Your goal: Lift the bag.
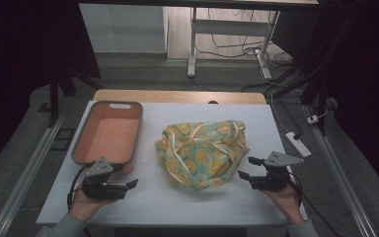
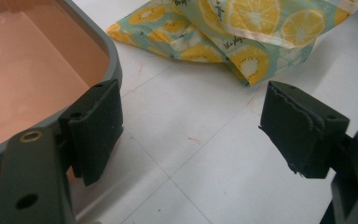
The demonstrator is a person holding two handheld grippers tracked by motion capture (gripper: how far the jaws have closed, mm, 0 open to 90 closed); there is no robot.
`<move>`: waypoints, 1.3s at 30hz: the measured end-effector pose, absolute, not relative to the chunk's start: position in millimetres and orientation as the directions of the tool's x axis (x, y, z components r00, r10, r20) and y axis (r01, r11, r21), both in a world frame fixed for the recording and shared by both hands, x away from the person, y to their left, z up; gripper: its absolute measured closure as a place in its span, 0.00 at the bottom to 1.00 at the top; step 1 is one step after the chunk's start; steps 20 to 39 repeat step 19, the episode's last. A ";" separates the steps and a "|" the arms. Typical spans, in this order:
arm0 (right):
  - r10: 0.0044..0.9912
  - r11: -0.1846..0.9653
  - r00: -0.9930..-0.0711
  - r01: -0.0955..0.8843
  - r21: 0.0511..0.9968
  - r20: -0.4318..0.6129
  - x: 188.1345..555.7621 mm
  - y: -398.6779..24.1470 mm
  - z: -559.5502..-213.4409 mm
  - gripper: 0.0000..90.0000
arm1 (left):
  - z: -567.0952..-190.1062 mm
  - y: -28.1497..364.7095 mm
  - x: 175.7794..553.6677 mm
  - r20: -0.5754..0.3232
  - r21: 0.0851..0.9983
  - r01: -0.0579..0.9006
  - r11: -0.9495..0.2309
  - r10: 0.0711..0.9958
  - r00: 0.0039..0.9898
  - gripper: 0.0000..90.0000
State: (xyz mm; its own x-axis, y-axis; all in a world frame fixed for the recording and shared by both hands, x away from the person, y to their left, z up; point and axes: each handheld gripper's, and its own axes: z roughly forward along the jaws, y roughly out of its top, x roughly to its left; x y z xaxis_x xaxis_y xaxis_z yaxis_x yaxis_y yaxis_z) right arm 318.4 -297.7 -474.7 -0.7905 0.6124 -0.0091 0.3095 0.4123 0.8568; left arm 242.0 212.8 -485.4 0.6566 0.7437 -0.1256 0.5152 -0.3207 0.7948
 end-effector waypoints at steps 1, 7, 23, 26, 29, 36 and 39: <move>0.613 0.412 -0.790 0.309 0.857 -0.010 318.4 -297.7 -474.5 0.35 | -485.4 213.0 242.0 -0.128 0.795 0.516 -0.319 0.743 0.657 0.24; 0.616 0.419 -0.787 0.302 0.856 -0.024 317.6 -297.5 -473.6 0.35 | -484.0 214.1 241.7 -0.124 0.805 0.509 -0.306 0.751 0.648 0.24; 0.618 0.418 -0.786 0.296 0.859 -0.030 316.6 -297.9 -472.5 0.35 | -485.6 212.3 243.8 -0.132 0.796 0.519 -0.312 0.747 0.652 0.25; 0.618 0.418 -0.786 0.296 0.859 -0.030 316.6 -297.9 -472.5 0.35 | -485.6 212.3 243.8 -0.132 0.796 0.519 -0.312 0.747 0.652 0.25; 0.618 0.418 -0.786 0.296 0.859 -0.030 316.6 -297.9 -472.5 0.35 | -485.6 212.3 243.8 -0.132 0.796 0.519 -0.312 0.747 0.652 0.25; 0.618 0.418 -0.786 0.296 0.859 -0.030 316.6 -297.9 -472.5 0.35 | -485.6 212.3 243.8 -0.132 0.796 0.519 -0.312 0.747 0.652 0.25; 0.618 0.418 -0.786 0.296 0.859 -0.030 316.6 -297.9 -472.5 0.35 | -485.6 212.3 243.8 -0.132 0.796 0.519 -0.312 0.747 0.652 0.25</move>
